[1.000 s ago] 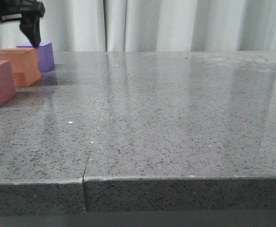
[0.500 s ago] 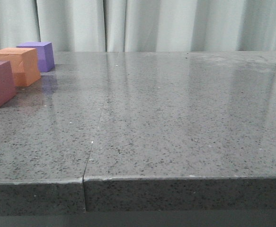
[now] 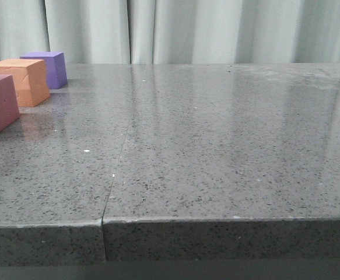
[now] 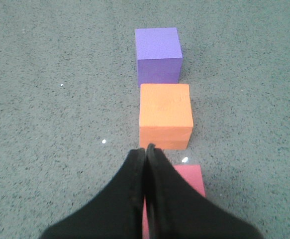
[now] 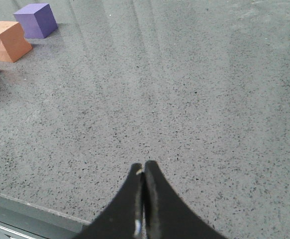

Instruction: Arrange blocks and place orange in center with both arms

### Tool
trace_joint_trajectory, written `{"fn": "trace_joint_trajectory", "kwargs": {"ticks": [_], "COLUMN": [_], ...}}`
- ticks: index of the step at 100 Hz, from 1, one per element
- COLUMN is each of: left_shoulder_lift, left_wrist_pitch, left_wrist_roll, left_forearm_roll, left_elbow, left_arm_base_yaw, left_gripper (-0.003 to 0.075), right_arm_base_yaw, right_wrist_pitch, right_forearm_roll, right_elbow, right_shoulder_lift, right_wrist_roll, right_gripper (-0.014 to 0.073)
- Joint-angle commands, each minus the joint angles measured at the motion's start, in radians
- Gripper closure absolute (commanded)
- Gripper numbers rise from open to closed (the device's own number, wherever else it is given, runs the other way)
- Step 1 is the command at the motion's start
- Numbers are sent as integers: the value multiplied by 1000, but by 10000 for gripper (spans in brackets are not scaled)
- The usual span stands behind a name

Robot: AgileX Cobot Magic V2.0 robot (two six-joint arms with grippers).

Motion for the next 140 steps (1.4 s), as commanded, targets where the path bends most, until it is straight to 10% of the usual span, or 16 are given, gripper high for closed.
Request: {"fn": "trace_joint_trajectory", "kwargs": {"ticks": [1,107,140], "left_shoulder_lift": [-66,-605,-716], "left_wrist_pitch": [-72,6,-337], "left_wrist_roll": [-11,-13,157], "left_forearm_roll": [10,-18,-41], "left_elbow": [8,467,628], "left_arm_base_yaw": [-1,-1,74], "left_gripper": [741,741,741], "right_arm_base_yaw": [-2,-2,-2], "right_wrist_pitch": [-78,-78,-78], "right_forearm_roll": [-11,-11,-11], "right_elbow": [-26,-26,-26], "right_shoulder_lift": [7,7,7], "right_wrist_roll": [-10,-10,-10], "right_gripper": [663,663,663]}}
